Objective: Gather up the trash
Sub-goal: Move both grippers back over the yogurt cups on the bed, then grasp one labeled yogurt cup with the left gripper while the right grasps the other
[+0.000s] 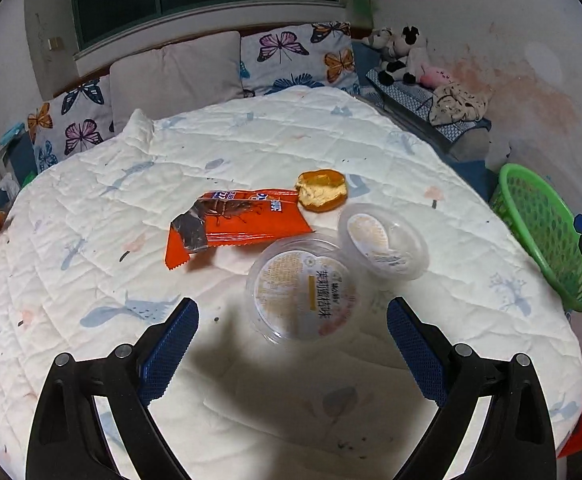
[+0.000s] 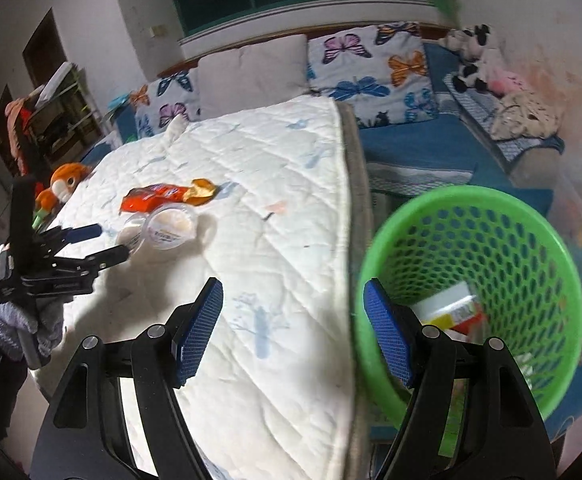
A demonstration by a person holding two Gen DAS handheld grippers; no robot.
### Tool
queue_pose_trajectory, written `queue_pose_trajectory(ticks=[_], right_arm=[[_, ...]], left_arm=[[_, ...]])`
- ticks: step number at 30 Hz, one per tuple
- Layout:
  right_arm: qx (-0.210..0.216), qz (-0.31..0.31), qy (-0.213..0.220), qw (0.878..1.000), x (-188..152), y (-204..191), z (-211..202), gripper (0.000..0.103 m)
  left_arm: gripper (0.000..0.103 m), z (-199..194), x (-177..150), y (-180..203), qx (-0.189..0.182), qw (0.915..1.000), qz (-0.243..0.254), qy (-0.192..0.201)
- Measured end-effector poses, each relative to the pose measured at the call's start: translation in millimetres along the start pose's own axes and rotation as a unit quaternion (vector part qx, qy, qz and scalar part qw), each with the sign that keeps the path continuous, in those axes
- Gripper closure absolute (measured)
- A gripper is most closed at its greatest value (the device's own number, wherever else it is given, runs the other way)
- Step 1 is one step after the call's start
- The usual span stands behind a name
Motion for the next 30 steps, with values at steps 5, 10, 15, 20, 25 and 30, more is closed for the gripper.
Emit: queue_pose_trajectory(ticks=[5, 10, 15, 20, 25, 30], right_arm=[[0.01, -0.015, -0.013, 1.0, 3.9, -17.2, 17.7, 0.03], [0.021, -0.039, -0.027, 0.999, 7.7, -36.5, 35.6, 0.03], [0.033, -0.063, -0.037, 0.997, 11.1, -56.7, 51.1, 0.03], [0.045, -0.085, -0.047, 0.994, 13.7, -77.4, 68.6, 0.03], [0.058, -0.107, -0.059, 0.991, 16.7, -100.5, 89.0, 0.03], [0.067, -0.127, -0.07, 0.987, 20.5, -122.6, 108.9, 0.03]], left_arm=[[0.016, 11.8, 3.6, 2.9, -0.008, 0.9999, 0.008, -0.006], [0.035, 17.5, 2.0, 1.5, -0.023, 0.9997, 0.003, -0.005], [0.036, 8.2, -1.0, -1.5, -0.021, 0.9998, 0.001, 0.007], [0.036, -6.6, -6.1, -14.7, -0.017, 0.9996, -0.015, 0.017], [0.036, -20.6, -10.4, -30.3, -0.005, 0.9993, -0.028, 0.026], [0.036, -28.6, -15.3, -45.9, 0.003, 0.9987, -0.041, 0.029]])
Point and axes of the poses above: each gripper's, at about its wrist camera, not at the fingertips, and z roughly the way its jaws point, y to its right, x to its top, the point moved 4 cm from there along z, roughly the way its jaws point, and after that the axes turned 4 degrees about z, right-handed, at the moved point
